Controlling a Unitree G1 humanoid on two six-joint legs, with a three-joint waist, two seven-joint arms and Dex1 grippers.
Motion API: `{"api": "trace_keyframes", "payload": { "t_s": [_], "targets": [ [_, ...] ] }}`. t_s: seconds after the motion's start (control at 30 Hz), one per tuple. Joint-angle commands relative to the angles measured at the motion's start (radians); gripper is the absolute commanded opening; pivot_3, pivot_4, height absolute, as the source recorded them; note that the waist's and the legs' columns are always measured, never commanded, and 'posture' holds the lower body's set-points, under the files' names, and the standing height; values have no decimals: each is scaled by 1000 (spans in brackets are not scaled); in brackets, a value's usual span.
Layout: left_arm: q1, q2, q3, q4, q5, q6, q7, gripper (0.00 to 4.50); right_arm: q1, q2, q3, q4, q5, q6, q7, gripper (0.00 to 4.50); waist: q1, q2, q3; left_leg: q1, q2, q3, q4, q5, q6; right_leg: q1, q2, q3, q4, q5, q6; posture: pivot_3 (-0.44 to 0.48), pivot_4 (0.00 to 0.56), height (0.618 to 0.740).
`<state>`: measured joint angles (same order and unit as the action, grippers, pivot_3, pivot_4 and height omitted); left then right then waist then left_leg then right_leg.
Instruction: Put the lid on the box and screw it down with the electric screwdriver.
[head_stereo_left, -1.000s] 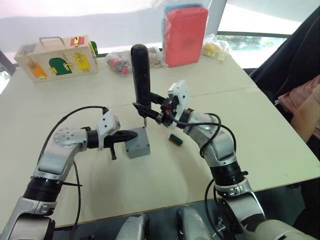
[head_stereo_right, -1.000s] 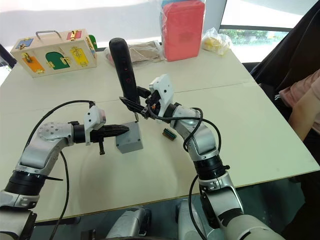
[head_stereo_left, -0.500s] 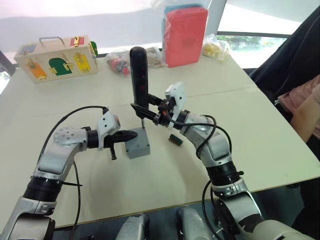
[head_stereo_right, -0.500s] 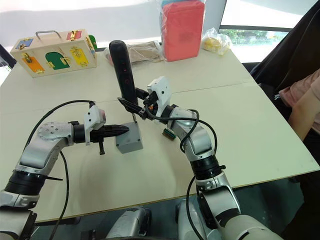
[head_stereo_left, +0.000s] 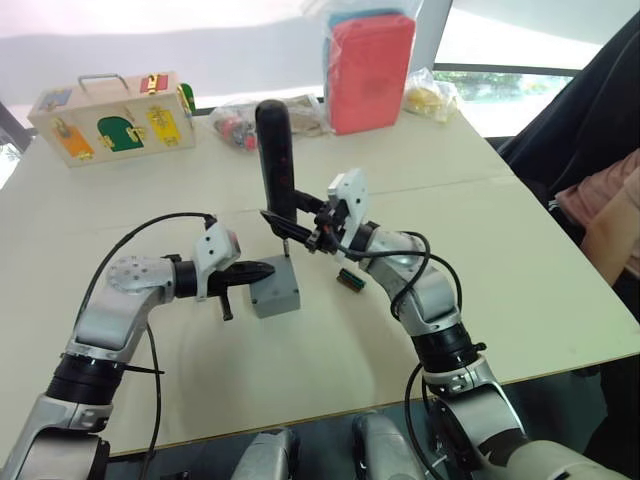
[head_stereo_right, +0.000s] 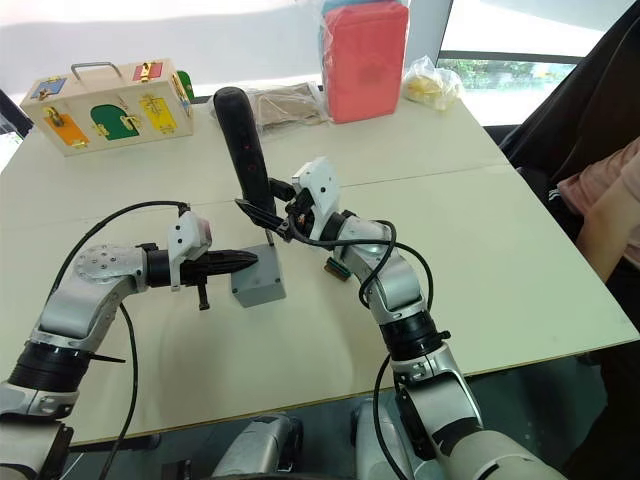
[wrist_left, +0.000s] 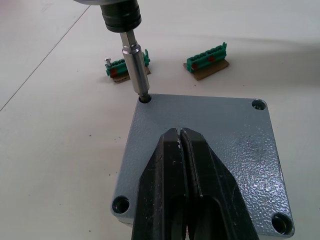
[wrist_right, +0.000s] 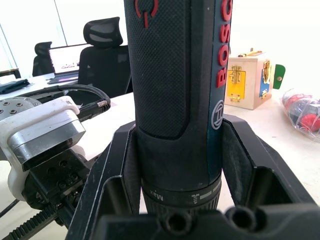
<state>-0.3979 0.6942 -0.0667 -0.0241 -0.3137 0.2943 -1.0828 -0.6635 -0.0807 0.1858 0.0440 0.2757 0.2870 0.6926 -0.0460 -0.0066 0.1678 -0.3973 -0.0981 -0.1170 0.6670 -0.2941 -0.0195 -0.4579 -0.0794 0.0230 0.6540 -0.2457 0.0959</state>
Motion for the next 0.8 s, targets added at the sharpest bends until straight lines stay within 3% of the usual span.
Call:
{"api": "trace_keyframes", "payload": {
  "t_s": [0.03,0.37,0.8],
  "targets": [
    [18,10,-17,-9,16,8,-10,0,39,-13,39,14,-32,-10,12,1745,0,0,-3,1,0,0,0,0,0,1,0,0,0,0,0,0,150,740],
    [40,8,-16,-17,24,11,-9,0,95,-32,90,40,-60,57,15,1745,4,3,-17,24,1,1,-5,-3,5,24,0,0,-5,-1,0,0,150,740],
    [57,5,-43,7,64,-18,-14,0,88,-22,90,51,-56,247,-40,1745,4,7,-44,28,1,1,-6,-6,7,27,1,0,-8,-1,0,0,150,740]
  ]
}}
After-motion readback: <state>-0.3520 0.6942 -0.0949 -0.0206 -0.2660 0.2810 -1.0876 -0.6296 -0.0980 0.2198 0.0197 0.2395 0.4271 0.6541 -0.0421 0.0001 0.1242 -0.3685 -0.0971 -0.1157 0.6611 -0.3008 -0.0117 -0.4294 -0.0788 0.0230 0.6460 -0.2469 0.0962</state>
